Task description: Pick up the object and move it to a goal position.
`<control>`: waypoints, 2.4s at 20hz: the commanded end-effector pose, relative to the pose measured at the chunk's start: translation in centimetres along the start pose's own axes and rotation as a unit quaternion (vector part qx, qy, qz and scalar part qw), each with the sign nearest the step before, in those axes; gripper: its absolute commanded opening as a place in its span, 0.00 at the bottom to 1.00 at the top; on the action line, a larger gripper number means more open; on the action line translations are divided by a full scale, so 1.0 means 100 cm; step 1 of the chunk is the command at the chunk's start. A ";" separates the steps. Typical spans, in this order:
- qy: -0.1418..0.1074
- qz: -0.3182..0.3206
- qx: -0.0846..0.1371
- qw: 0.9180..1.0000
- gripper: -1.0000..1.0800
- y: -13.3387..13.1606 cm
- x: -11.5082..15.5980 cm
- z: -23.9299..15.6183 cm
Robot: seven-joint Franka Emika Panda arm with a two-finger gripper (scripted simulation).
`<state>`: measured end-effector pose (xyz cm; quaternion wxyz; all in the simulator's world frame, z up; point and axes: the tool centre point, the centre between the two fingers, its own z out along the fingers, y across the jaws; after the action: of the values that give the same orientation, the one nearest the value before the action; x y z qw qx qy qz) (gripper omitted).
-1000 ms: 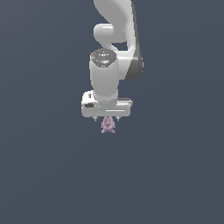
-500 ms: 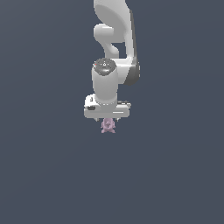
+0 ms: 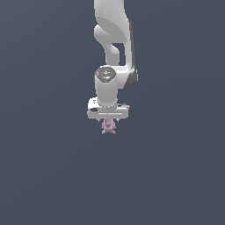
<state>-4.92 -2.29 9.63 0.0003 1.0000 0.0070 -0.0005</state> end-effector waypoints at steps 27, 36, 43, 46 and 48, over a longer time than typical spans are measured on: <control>0.000 0.001 0.000 1.000 0.00 0.000 -0.006 0.057; 0.011 -0.006 0.002 1.000 0.00 -0.010 0.001 0.044; 0.010 -0.006 0.002 1.000 0.00 -0.021 -0.001 0.025; 0.009 -0.005 0.002 1.000 0.00 -0.031 -0.003 0.008; 0.008 -0.005 0.001 1.000 0.00 -0.039 -0.005 -0.005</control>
<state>-5.34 0.99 9.15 -0.0013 0.9999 0.0119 0.0078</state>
